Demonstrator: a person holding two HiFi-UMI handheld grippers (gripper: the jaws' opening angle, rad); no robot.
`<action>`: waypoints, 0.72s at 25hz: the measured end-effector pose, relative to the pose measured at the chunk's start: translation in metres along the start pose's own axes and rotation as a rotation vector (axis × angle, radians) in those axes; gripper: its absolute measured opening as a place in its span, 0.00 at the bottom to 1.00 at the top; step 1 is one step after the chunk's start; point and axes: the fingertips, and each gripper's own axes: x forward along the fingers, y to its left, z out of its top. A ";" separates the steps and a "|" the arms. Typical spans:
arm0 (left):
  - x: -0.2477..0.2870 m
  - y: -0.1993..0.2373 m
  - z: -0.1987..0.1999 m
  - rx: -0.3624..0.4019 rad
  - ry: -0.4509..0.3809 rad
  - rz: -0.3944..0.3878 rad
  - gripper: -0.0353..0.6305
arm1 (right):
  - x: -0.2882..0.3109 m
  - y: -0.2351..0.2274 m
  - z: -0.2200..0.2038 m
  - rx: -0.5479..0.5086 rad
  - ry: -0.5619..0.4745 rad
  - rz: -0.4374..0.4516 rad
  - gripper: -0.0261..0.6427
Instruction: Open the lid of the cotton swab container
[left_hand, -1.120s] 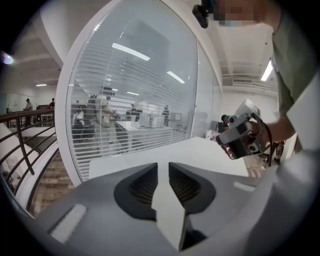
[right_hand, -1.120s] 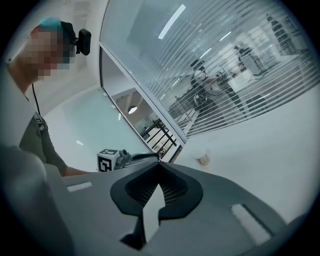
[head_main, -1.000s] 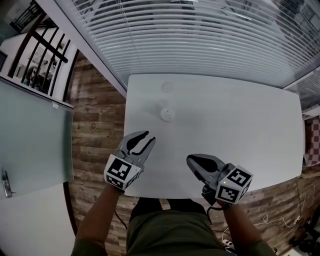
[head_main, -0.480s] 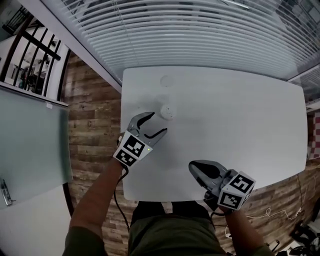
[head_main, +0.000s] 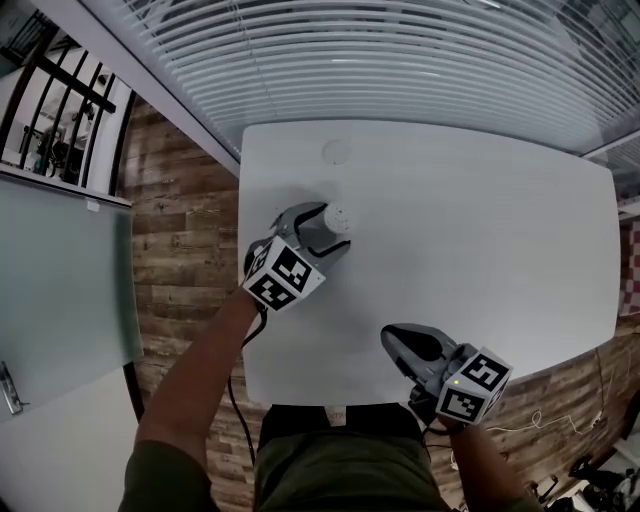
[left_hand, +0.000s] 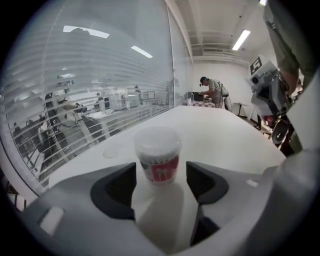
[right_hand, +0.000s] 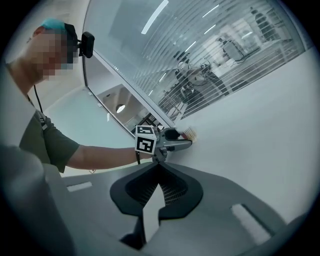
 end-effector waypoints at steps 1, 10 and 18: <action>0.002 0.000 0.001 0.004 0.001 -0.001 0.51 | -0.001 -0.001 -0.001 0.002 0.001 -0.002 0.05; 0.011 0.001 0.014 0.000 0.009 -0.008 0.51 | -0.007 0.001 -0.004 0.007 0.004 -0.018 0.05; 0.015 0.002 0.016 0.014 0.017 0.004 0.49 | -0.003 -0.004 -0.010 -0.008 0.020 -0.031 0.05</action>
